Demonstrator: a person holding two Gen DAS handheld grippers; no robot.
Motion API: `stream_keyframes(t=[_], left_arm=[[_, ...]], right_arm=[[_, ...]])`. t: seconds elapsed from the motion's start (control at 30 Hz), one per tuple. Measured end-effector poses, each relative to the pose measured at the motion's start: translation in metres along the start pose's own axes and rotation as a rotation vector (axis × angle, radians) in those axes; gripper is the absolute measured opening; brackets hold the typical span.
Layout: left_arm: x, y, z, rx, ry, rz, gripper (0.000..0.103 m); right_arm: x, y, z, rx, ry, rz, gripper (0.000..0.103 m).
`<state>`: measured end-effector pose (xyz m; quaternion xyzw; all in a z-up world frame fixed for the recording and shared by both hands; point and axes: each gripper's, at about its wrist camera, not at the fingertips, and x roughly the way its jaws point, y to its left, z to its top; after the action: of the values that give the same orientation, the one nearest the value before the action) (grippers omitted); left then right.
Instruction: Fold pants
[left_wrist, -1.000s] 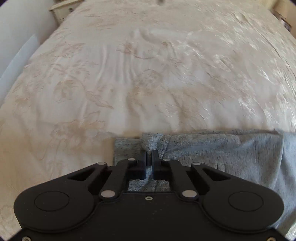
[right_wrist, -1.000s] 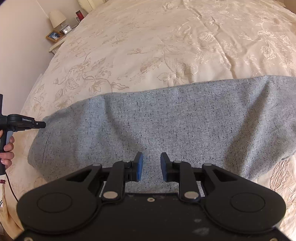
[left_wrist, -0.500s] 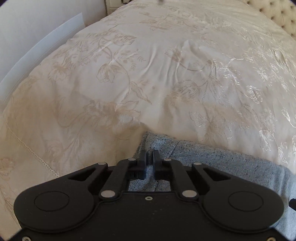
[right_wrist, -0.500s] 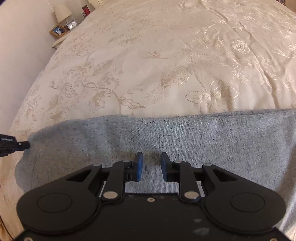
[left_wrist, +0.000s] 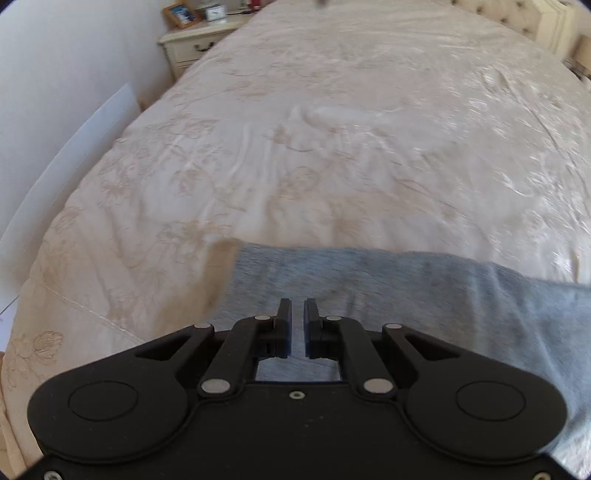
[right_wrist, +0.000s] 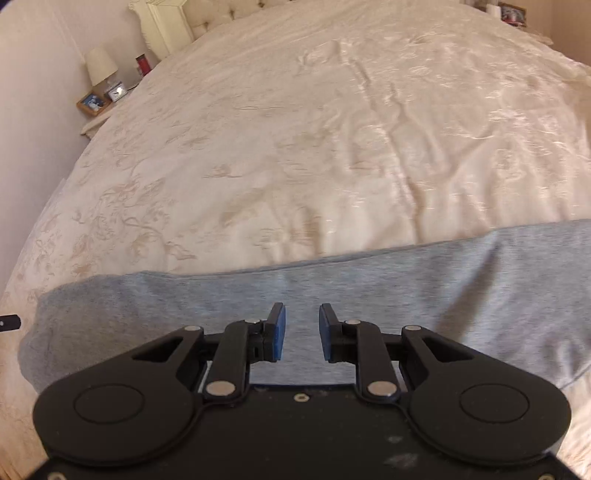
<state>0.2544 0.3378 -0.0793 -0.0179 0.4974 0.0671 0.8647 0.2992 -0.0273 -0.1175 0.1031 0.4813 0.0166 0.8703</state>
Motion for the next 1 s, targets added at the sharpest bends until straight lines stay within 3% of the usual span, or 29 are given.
stream_keyframes(t=[0.1,0.2,0.33,0.6,0.9,1.0], left_arm=[[-0.002,-0.055,-0.012,0.087,0.014,-0.075,0.018],[0.001,-0.105,-0.023,0.131,0.037,-0.096,0.019],[0.002,-0.162,-0.033,0.167,0.088,-0.132,0.019],[0.006,-0.296,-0.028,0.299,0.104,-0.183,0.019],[0.057,-0.417,-0.007,0.281,0.143,-0.244,0.019],[0.085,-0.432,0.0,0.273,0.185,-0.171,0.02]], right_arm=[[0.007,-0.05,-0.01,-0.035,0.048,-0.076,0.022],[0.013,-0.11,-0.029,-0.012,0.14,-0.155,0.021],[-0.002,-0.175,-0.05,0.034,0.159,-0.21,0.021],[-0.038,-0.243,-0.038,0.116,0.081,-0.113,0.022],[-0.069,-0.296,-0.016,0.138,0.042,-0.031,0.022],[-0.078,-0.317,-0.014,0.144,0.034,-0.032,0.024]])
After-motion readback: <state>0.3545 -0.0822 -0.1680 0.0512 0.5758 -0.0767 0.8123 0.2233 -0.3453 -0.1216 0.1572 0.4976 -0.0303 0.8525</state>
